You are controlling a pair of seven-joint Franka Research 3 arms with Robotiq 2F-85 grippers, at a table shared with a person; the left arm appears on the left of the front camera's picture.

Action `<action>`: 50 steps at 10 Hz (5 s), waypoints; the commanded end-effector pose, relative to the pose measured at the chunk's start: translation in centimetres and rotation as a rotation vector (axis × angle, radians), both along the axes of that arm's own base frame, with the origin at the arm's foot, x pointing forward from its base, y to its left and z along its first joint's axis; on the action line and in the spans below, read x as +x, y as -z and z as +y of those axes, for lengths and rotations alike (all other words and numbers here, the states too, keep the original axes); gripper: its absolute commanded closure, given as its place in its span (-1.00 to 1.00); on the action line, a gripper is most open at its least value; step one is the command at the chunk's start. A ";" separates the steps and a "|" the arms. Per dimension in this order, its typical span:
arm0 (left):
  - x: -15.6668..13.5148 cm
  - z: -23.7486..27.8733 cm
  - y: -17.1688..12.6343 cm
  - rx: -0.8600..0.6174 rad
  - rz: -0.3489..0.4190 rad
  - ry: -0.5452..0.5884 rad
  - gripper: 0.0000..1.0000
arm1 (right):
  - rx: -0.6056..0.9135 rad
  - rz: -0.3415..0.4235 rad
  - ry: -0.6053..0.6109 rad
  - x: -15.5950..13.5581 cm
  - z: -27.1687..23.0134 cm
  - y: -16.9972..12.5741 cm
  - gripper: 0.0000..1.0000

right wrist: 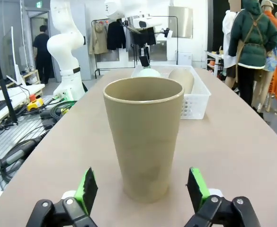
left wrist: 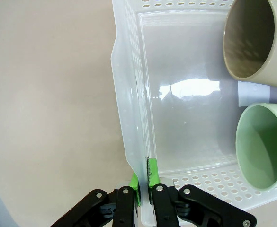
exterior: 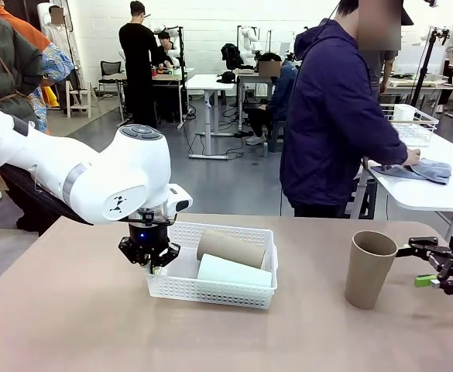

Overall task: Clean and organize the cups into the basket.
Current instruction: Pick up the Reusable plastic cup from the right side of the table and stack it inside the Organizing basket in the center of the table.

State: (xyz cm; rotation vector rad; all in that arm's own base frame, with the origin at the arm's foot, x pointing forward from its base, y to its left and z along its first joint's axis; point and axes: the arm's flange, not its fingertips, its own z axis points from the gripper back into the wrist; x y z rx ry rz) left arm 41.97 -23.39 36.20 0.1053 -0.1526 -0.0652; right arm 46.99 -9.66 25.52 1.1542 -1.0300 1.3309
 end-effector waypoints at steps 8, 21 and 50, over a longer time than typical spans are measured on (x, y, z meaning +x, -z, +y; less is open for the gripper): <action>-0.1 0.0 0.2 0.010 0.000 0.012 1.00 | -0.062 0.033 -0.110 1.7 7.9 3.1 -1.00; -0.1 0.0 0.2 0.010 0.000 0.012 1.00 | 0.006 0.008 -0.060 -5.7 7.9 -11.8 1.00; -0.1 0.0 0.2 0.010 0.000 0.012 1.00 | -0.797 0.123 -0.094 2.6 40.0 -17.2 -0.62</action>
